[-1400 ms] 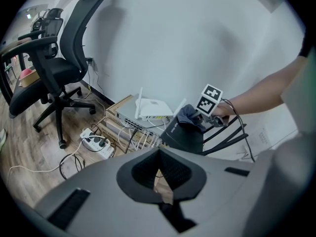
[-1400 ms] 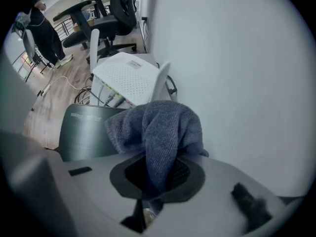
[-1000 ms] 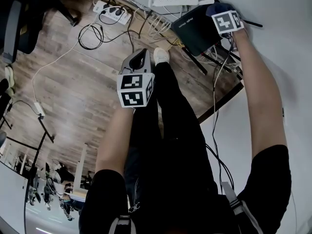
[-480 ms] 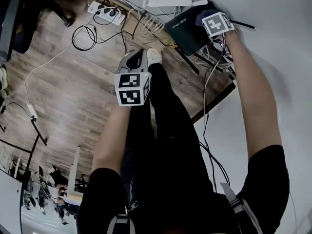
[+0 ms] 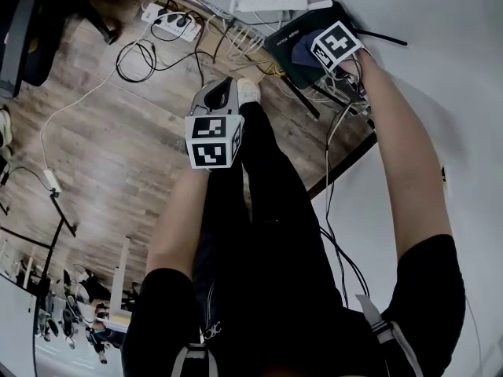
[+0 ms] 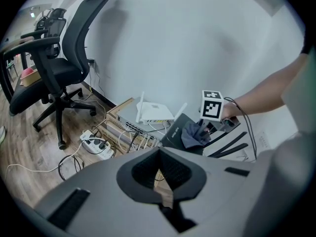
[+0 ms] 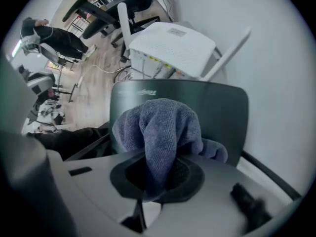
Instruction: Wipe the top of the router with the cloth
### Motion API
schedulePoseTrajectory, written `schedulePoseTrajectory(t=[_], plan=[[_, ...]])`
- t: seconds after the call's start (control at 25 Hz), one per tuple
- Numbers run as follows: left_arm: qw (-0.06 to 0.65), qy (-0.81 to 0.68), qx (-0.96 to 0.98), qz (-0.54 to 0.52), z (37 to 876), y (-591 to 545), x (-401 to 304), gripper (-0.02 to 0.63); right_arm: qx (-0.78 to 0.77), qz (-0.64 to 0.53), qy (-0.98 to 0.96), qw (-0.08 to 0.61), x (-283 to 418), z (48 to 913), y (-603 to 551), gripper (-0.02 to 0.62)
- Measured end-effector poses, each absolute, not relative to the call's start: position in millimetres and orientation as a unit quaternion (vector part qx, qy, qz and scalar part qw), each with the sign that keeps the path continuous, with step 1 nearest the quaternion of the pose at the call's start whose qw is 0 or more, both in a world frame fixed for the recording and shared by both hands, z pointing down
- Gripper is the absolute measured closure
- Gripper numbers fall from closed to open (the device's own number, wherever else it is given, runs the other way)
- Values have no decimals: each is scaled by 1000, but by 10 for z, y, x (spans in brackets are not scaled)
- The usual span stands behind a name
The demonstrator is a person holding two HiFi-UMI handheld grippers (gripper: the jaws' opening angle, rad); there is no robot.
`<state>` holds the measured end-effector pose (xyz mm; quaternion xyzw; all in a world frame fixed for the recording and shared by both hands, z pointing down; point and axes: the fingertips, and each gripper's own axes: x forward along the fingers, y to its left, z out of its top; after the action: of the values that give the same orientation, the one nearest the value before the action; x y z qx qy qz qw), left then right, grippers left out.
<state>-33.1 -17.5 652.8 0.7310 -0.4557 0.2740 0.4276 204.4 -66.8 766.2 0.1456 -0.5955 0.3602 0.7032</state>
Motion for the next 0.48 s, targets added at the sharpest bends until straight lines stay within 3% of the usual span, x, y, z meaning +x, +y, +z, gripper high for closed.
schedulePoseTrajectory(t=[0.28,0.48], plan=[[428,-453,732,275,6546,-192,-403,601,-15,352,-590,726,1610,7590,-68,551],[429,-453,732,274,6548,-198,-493,601,-29,371,-585,721,1577,7591,1,551]])
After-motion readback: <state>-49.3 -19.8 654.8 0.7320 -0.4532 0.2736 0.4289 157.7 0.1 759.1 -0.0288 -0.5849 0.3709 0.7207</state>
